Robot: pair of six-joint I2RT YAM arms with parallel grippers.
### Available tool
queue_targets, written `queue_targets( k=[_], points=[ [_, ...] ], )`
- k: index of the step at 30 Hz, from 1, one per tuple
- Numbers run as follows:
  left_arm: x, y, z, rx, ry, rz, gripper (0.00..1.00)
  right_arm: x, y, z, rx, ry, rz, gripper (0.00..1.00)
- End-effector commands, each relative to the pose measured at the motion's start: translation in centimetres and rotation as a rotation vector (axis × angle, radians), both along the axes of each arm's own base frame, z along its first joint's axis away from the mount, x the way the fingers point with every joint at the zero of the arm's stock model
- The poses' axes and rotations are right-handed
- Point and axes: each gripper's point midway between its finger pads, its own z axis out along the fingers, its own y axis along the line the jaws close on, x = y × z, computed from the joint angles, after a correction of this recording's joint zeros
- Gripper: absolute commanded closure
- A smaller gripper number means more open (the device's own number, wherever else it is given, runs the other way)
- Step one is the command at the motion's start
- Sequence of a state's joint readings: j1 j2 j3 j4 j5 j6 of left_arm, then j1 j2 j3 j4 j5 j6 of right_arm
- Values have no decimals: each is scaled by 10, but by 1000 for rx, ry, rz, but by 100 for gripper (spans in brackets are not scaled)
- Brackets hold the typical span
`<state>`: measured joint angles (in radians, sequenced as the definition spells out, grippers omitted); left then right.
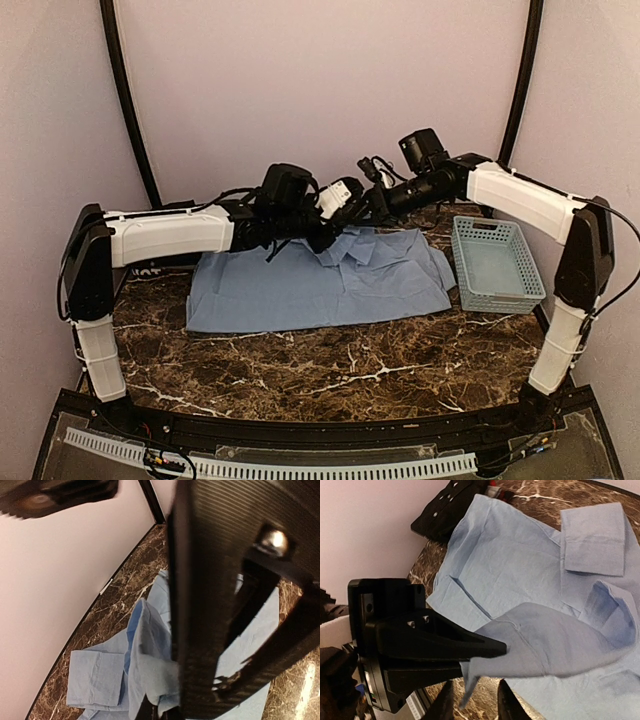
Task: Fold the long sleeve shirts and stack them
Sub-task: Pass from the right arm to the left
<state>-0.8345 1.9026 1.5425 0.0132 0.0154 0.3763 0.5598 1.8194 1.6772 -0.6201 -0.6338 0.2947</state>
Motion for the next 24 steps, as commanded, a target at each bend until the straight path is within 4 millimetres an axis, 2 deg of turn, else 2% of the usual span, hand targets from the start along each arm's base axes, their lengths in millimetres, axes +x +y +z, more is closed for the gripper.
queue_targets(
  k=[1, 3, 6, 10, 11, 12, 13, 14, 15, 16, 20, 24],
  points=[
    [23, 12, 46, -180, 107, 118, 100, 14, -30, 38, 35, -121, -109, 59],
    [30, 18, 60, -271, 203, 140, 100, 19, -45, 42, 42, -131, -147, 52],
    [34, 24, 81, -420, 354, 178, 100, 20, -65, 45, 40, -153, -204, 48],
    [38, 38, 99, -591, 535, 222, 100, 25, -92, 35, -16, -164, -290, 47],
    [36, 42, 107, -625, 561, 213, 100, 25, -96, 31, -28, -163, -303, 46],
    [35, 45, 104, -649, 606, 228, 100, 25, -101, 28, -38, -161, -313, 46],
    [30, 47, 113, -673, 610, 212, 100, 25, -104, 25, -50, -160, -321, 46],
    [23, 46, 105, -672, 649, 198, 100, 25, -107, 20, -65, -159, -329, 46],
    [17, 46, 117, -700, 637, 160, 100, 24, -109, 16, -74, -157, -331, 46],
    [9, 45, 107, -691, 682, 137, 100, 24, -110, 12, -85, -154, -334, 46],
    [-14, 47, 99, -676, 761, 93, 100, 24, -115, -4, -119, -136, -338, 45],
    [-26, 63, 84, -689, 811, 141, 100, 24, -118, -18, -146, -117, -337, 45]
  ],
)
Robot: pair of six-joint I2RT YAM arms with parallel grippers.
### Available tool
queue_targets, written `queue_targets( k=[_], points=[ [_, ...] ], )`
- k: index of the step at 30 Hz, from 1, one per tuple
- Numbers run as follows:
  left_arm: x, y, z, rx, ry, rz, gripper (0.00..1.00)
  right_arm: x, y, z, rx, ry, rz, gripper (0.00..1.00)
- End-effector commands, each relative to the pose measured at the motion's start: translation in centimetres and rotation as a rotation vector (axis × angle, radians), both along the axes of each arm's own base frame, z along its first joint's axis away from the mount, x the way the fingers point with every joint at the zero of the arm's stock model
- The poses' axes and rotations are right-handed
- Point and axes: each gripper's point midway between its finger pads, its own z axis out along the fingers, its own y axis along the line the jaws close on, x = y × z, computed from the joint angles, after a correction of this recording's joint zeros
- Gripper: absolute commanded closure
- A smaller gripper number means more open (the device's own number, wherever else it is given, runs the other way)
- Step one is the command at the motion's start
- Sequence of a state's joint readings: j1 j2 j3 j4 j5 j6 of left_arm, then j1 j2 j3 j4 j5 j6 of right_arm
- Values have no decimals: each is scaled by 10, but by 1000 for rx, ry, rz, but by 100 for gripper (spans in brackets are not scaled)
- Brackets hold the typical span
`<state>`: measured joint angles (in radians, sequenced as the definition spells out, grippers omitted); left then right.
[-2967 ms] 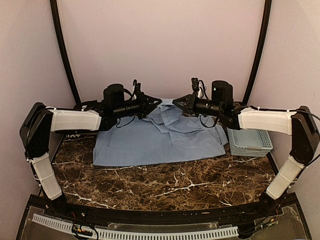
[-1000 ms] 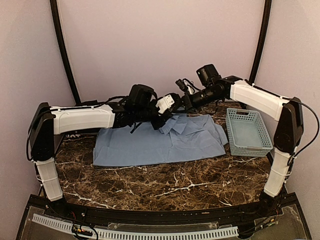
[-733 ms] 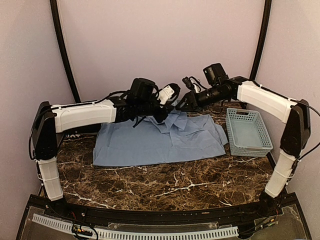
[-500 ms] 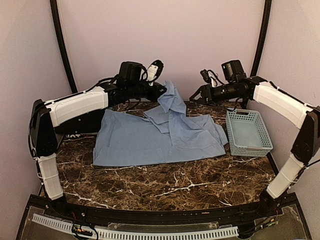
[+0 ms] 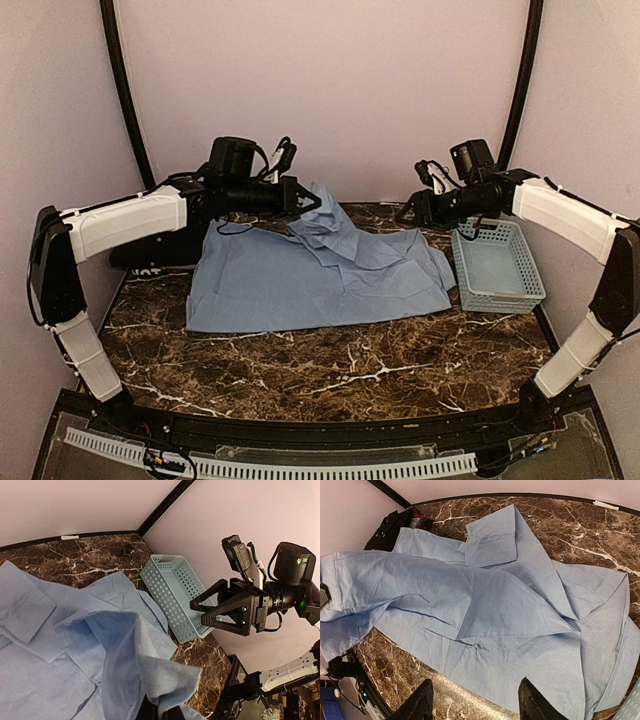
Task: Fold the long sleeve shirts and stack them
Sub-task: Pass from the right arm to the left, then fold the sleeve of the 1/3-folded shirt.
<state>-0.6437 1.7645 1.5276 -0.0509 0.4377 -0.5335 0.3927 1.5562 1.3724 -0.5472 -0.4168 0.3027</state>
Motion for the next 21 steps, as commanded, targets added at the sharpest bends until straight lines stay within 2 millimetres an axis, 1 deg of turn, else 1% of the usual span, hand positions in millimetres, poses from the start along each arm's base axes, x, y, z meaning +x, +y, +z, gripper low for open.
queue_targets(
  k=[1, 2, 3, 4, 5, 6, 7, 8, 9, 10, 11, 13, 15, 18, 21],
  points=[
    [-29, 18, 18, -80, 48, -1, 100, 4, -6, -10, -32, -15, -10, 45],
    [-29, 25, 22, -92, 41, 25, 100, 4, -6, -13, -35, -11, -9, 45],
    [-31, 30, 11, -93, 82, 46, 100, 3, -7, -16, -37, -6, -9, 45],
    [-30, 37, 18, -118, 75, 66, 100, 2, -7, -18, -40, -2, -9, 45],
    [-33, 42, 4, -126, 130, 90, 100, 2, -7, -21, -43, 5, -8, 46],
    [-34, 48, 13, -160, 115, 105, 100, 1, -8, -24, -46, 8, -10, 45],
    [-37, 52, -1, -162, 162, 127, 100, 1, -9, -27, -52, 11, -11, 45],
    [-39, 58, -4, -168, 168, 146, 100, 0, -10, -31, -60, 16, -16, 46],
    [-41, 60, -5, -181, 186, 158, 100, 0, -11, -32, -67, 16, -20, 45],
    [-44, 63, 1, -201, 178, 164, 100, 1, -13, -36, -77, 18, -26, 45],
    [-47, 66, -7, -206, 207, 177, 100, 1, -15, -40, -88, 22, -32, 46],
    [-54, 72, -10, -232, 232, 195, 100, 1, -19, -48, -114, 28, -43, 45],
    [-59, 79, -14, -250, 243, 216, 100, 1, -24, -60, -143, 40, -58, 45],
    [-66, 91, -30, -228, 264, 256, 100, -2, -23, -88, -152, 87, -52, 47],
    [-71, 99, -41, -215, 276, 280, 100, -8, -21, -118, -148, 144, -36, 50]
  ],
)
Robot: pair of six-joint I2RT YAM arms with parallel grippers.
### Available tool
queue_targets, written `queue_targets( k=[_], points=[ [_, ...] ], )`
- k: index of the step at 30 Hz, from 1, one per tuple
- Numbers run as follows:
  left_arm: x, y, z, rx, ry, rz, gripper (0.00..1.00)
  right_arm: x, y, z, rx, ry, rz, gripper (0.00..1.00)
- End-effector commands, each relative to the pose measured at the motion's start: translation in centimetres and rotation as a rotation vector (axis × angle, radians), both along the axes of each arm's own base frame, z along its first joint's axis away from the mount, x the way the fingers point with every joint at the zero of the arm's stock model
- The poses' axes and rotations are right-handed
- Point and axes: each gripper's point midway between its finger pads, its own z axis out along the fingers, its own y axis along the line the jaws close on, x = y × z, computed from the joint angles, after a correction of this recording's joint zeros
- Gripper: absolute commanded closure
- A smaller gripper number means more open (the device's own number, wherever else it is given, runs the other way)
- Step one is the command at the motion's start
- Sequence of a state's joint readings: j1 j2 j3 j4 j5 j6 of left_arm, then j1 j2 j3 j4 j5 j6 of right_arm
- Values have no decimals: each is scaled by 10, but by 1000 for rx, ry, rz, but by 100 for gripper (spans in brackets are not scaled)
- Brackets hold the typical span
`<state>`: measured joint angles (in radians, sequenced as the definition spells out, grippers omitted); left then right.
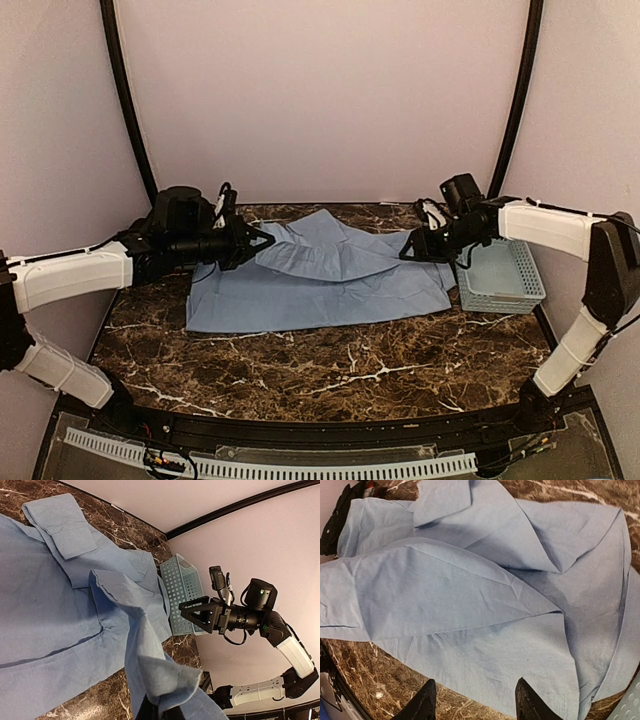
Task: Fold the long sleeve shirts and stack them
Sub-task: Fold the sleeve of the 1/3-folded shirt.
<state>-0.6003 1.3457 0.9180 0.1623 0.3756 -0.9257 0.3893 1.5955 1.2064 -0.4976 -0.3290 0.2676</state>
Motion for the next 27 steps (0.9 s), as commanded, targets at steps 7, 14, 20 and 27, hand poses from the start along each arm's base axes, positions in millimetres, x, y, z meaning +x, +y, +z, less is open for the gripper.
queue_targets(
  k=[7, 14, 20, 27],
  points=[
    [-7, 37, -14, 65, -18, 123, 100, -10, -5, -102, -57, 160, -3, 60],
    [-7, 65, -33, 179, -11, 168, 100, -15, -15, -124, -95, 193, -27, 62],
    [-12, 85, -61, 237, 44, 167, 100, -16, -24, -131, -96, 206, -49, 61],
    [-16, 86, -82, 222, 114, 148, 100, -15, -30, -132, -107, 204, -58, 59]
  ],
)
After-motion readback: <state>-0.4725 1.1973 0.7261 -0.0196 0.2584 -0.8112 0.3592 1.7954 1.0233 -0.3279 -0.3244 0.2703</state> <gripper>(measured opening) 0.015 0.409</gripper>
